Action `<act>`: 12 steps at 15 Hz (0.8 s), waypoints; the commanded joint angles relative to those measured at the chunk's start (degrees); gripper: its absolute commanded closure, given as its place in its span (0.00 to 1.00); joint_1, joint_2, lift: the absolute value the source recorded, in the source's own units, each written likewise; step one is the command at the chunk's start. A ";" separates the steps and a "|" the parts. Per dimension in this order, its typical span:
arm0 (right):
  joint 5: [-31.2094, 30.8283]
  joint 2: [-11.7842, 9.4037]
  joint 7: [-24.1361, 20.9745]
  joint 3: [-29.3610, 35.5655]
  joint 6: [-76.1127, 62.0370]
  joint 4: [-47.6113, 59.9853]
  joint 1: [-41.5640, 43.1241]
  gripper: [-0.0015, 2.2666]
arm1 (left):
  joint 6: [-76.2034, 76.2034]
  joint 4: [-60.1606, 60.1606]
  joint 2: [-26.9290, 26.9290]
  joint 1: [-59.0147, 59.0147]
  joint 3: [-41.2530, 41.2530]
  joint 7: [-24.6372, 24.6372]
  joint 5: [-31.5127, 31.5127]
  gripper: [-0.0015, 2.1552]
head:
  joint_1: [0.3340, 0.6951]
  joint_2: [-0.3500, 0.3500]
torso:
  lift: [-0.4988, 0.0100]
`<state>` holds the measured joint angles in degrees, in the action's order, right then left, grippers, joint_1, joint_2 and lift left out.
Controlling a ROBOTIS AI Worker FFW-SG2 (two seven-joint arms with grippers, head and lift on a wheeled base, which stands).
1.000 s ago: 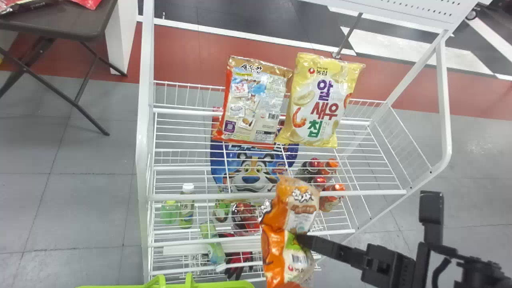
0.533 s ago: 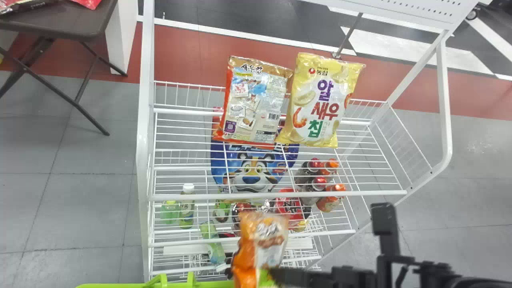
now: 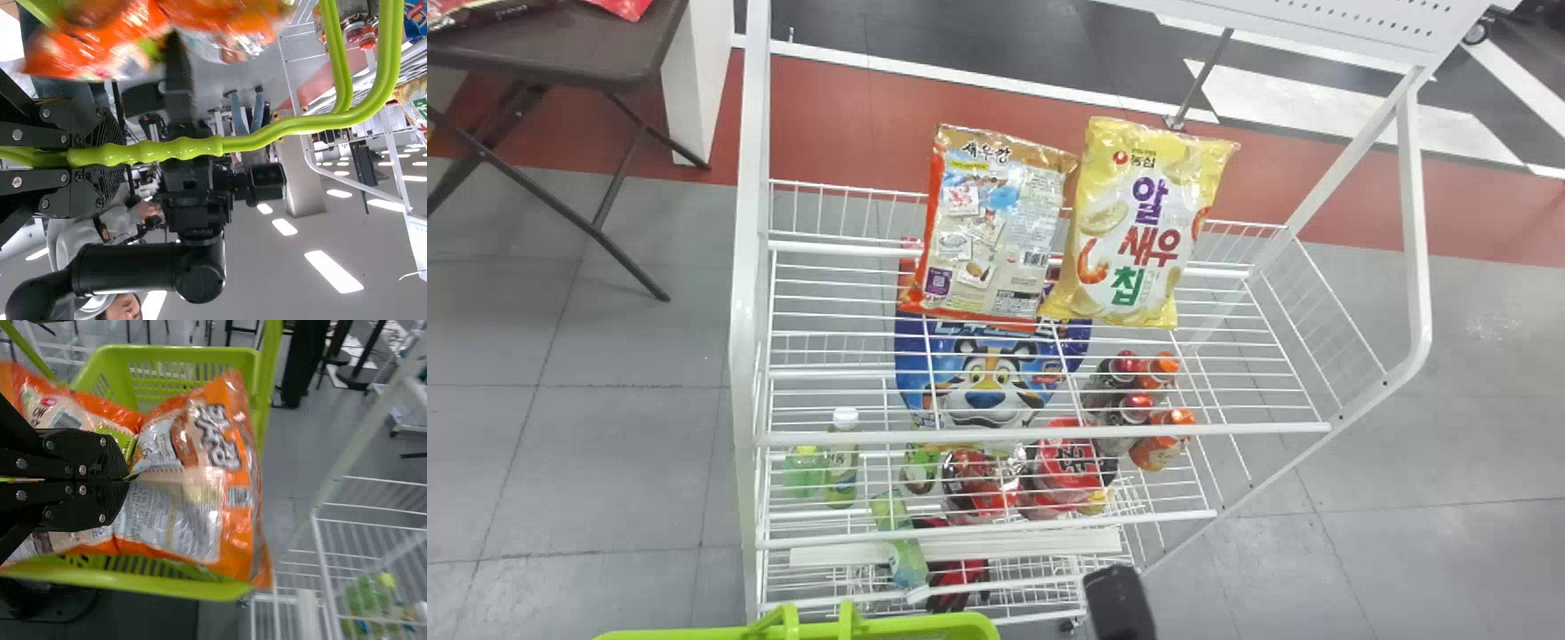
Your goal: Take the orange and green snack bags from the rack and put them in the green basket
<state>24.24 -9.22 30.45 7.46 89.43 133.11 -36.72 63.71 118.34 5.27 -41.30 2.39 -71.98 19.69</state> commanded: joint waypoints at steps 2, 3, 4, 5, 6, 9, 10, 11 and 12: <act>-3.14 -0.01 -1.00 -7.02 0.65 -3.82 0.25 0.99 | 0.06 -0.04 0.18 -0.01 0.07 -0.18 0.09 1.00 | 1.00 0.00 | 0.98; -3.49 0.16 -1.00 -7.81 0.65 -5.23 0.69 0.99 | 0.06 0.05 0.18 -0.10 0.07 -0.26 0.17 1.00 | 1.00 0.00 | 0.98; -4.11 0.16 -1.09 -8.34 0.65 -6.72 1.13 0.99 | 0.06 0.05 0.26 -0.18 0.07 -0.35 0.17 1.00 | 1.00 0.00 | 0.98; -4.99 0.25 -1.18 -8.69 0.65 -7.95 1.21 0.99 | 0.06 0.05 0.26 -0.27 -0.02 -0.44 0.17 1.00 | 1.00 0.00 | 0.98; -5.52 0.25 -1.27 -8.69 0.65 -9.10 1.39 0.99 | 0.06 0.14 0.26 -0.45 -0.10 -0.62 0.17 1.00 | 1.00 0.00 | 0.98; -6.83 -0.10 -0.56 -7.72 -5.80 -10.15 0.60 0.06 | -0.11 0.31 0.26 -0.54 -0.19 -0.70 0.26 1.00 | 1.00 0.00 | 0.98; -6.75 -0.10 -0.21 -6.76 -8.26 -9.36 -0.19 0.00 | -0.11 0.22 0.26 -0.54 -0.19 -0.70 0.26 1.00 | 1.00 0.00 | 0.98; -6.83 -0.01 -0.30 -5.35 -10.02 -8.13 -0.72 0.00 | -0.11 0.22 0.18 -0.54 -0.10 -0.44 0.26 1.00 | 1.00 0.00 | 0.98; -6.83 -0.01 -0.39 -4.03 -11.60 -6.64 -1.25 0.02 | -0.11 0.22 0.18 -0.54 -0.02 -0.44 0.26 1.00 | 1.00 0.00 | 0.98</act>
<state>17.41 -9.27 30.16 1.48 80.41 124.52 -37.14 63.60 118.58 5.49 -41.83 2.24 -72.46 19.95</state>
